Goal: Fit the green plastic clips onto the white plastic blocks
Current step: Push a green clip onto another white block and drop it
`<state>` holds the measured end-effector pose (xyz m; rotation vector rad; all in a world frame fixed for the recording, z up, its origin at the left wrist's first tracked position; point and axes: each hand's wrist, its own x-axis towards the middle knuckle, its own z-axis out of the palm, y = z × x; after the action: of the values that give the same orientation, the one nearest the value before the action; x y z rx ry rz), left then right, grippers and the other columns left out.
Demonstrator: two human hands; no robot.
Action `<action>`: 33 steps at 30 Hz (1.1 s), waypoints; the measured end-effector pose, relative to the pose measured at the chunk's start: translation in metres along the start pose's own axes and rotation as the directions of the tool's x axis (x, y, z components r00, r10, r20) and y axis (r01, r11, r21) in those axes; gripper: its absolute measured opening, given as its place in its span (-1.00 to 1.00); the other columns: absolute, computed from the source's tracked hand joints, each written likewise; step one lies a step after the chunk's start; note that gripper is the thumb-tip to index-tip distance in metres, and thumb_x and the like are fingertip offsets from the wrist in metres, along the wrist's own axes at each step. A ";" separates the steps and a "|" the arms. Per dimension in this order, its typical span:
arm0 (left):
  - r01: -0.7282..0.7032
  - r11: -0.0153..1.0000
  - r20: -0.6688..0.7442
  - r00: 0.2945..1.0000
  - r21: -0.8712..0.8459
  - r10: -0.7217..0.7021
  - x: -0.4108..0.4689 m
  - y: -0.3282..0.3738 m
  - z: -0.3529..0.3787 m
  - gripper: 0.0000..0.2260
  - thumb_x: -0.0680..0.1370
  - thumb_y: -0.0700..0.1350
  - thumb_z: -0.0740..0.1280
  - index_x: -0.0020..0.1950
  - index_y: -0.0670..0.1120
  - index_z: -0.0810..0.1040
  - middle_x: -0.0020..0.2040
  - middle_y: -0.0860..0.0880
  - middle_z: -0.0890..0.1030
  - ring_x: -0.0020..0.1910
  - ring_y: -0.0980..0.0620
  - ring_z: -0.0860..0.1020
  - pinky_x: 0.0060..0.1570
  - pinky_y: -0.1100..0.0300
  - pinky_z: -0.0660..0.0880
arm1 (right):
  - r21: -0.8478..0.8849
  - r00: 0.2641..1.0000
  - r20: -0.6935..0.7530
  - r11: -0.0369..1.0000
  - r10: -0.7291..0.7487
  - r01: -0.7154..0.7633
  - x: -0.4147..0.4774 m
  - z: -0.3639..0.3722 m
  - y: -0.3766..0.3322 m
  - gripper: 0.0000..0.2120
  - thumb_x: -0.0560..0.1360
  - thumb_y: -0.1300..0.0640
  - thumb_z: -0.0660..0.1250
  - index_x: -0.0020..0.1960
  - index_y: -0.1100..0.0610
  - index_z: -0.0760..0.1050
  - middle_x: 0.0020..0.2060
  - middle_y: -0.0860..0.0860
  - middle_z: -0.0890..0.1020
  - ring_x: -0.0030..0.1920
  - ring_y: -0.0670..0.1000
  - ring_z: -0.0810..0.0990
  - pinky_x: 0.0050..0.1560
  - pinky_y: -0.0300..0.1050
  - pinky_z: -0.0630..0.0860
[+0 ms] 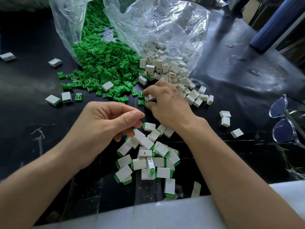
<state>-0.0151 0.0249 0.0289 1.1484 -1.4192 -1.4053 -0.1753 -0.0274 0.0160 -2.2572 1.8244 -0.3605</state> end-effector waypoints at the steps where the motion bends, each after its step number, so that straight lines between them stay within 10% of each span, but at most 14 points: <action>1: 0.002 1.000 -0.001 1.000 0.002 -0.002 0.000 0.000 0.000 -0.77 0.25 0.05 0.36 -0.20 -0.01 0.69 -0.32 -0.06 0.67 -0.44 0.13 0.56 -0.52 0.36 0.40 | 0.001 1.000 -0.005 1.000 0.000 0.000 0.000 0.000 0.000 -0.75 0.53 0.12 0.27 0.21 0.04 0.48 0.15 0.04 0.44 0.20 0.05 0.37 0.06 -0.20 0.21; 10: 0.114 0.970 -0.159 0.976 -0.213 -0.149 0.011 -0.008 -0.005 -0.70 0.26 -0.03 0.34 -0.04 -0.05 0.57 -0.28 -0.01 0.68 -0.36 0.11 0.63 -0.46 0.35 0.51 | 0.366 0.964 -0.234 0.908 -0.124 0.205 -0.011 -0.011 -0.016 -0.67 0.32 0.22 0.49 0.05 0.22 0.54 -0.17 -0.04 0.50 -0.26 -0.15 0.42 -0.14 -0.39 0.38; 17: 0.116 0.966 -0.179 0.971 -0.229 -0.159 0.010 -0.008 -0.008 -0.79 0.25 -0.16 0.37 -0.14 -0.16 0.59 -0.34 -0.06 0.67 -0.38 0.09 0.63 -0.41 0.33 0.54 | 0.511 0.971 -0.156 0.826 -0.184 0.238 -0.017 -0.010 -0.025 -0.71 0.36 0.16 0.48 0.05 0.21 0.56 -0.20 -0.07 0.54 -0.23 -0.08 0.54 -0.19 -0.38 0.43; 24: 0.113 0.968 -0.159 0.976 -0.223 -0.150 0.010 -0.008 -0.006 -0.73 0.20 -0.25 0.36 -0.11 -0.12 0.58 -0.33 -0.02 0.67 -0.38 0.07 0.65 -0.43 0.31 0.55 | 0.242 0.997 -0.074 0.970 0.006 0.013 -0.007 0.000 -0.011 -0.76 0.54 0.11 0.26 0.17 0.08 0.56 0.03 0.06 0.55 0.07 0.07 0.51 0.15 -0.05 0.40; 33: 0.089 0.970 -0.129 0.984 -0.225 -0.121 0.010 -0.009 -0.008 -0.76 0.17 -0.24 0.39 -0.18 -0.19 0.58 -0.30 -0.07 0.68 -0.33 0.06 0.66 -0.40 0.32 0.54 | 0.137 1.000 0.009 0.990 -0.024 0.023 -0.004 0.004 -0.008 -0.90 0.50 0.18 0.30 0.02 0.13 0.50 0.02 0.04 0.49 0.05 0.06 0.45 -0.04 -0.16 0.29</action>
<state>-0.0097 0.0140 0.0197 1.1687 -1.0883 -1.4816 -0.1675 -0.0218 0.0147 -2.1852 1.7142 -0.4623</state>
